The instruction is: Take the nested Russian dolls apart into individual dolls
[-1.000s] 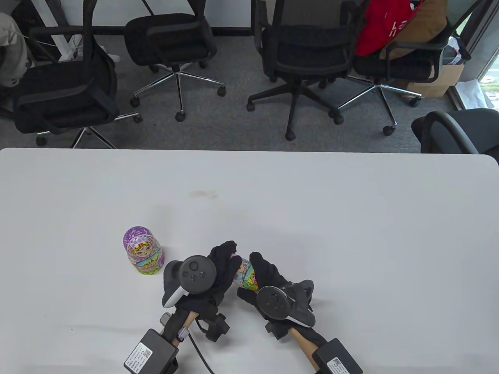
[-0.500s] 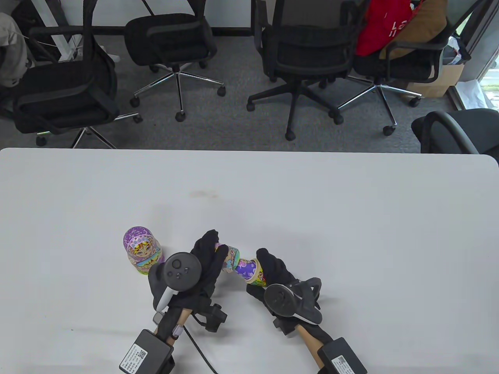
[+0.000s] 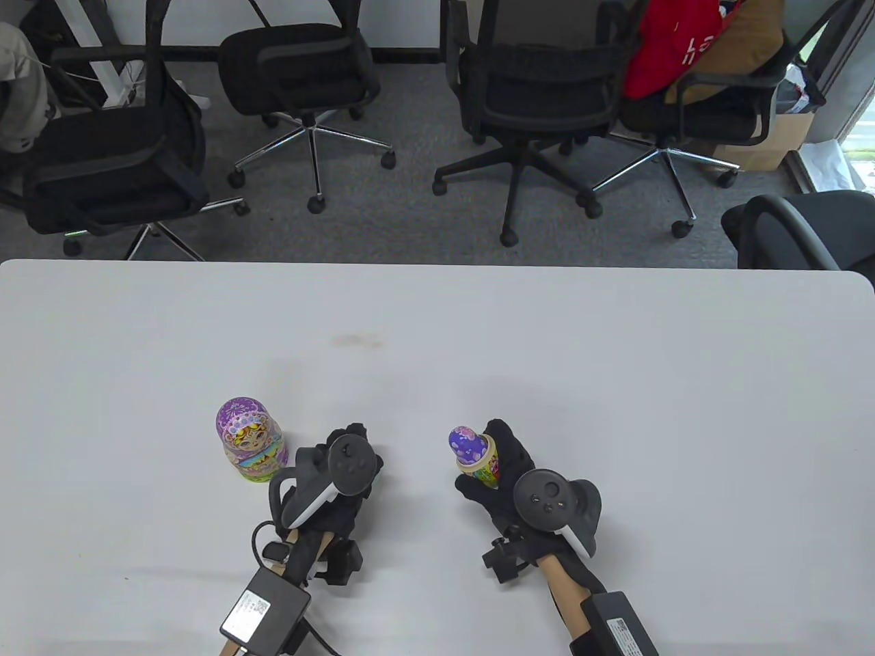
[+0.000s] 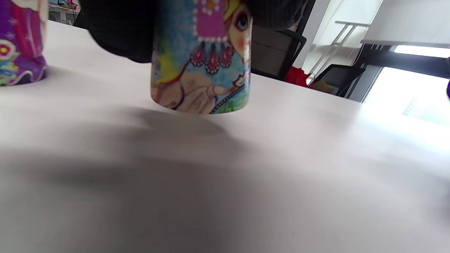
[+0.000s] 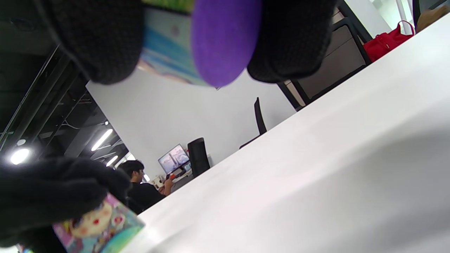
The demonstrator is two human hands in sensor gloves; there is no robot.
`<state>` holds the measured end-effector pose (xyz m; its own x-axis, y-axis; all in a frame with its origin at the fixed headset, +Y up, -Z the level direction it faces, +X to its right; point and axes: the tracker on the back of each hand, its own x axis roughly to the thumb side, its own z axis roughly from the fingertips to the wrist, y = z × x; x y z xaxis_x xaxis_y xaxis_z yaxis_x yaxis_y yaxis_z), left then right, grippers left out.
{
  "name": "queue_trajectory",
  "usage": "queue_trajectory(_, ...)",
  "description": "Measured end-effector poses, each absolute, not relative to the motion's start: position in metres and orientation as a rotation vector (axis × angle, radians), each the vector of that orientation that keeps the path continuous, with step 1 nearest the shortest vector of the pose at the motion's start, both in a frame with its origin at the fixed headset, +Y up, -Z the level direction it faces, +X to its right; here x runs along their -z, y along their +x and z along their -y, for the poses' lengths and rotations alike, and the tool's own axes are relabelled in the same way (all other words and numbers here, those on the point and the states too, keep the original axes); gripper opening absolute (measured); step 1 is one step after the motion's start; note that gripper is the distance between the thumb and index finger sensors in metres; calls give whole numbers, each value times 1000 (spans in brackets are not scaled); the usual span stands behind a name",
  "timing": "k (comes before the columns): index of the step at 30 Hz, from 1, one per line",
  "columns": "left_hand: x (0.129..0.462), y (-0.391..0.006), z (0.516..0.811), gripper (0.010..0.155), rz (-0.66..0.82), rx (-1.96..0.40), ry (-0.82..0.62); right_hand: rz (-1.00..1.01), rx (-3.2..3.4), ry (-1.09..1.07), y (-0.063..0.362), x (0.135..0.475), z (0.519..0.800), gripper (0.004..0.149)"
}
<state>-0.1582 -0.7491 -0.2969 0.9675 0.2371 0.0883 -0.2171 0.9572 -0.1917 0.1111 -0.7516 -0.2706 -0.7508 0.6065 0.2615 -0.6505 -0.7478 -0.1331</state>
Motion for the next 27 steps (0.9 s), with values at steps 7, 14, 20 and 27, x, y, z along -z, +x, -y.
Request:
queue_trajectory(7,300,-159,765,64,97,-190,-235,279,-2415,251,113,271,752,92)
queue_trajectory(14,300,-160,766,66,96,-199,-228,276,-2426,258,112,271,753,92)
queue_trajectory(20,297,-164,746,69,95,-254,-166,272,-2432,268,110,270,753,92)
queue_trajectory(27,285,-164,706,70,199,-443,-36,209,-2439,325,98,268,756,92)
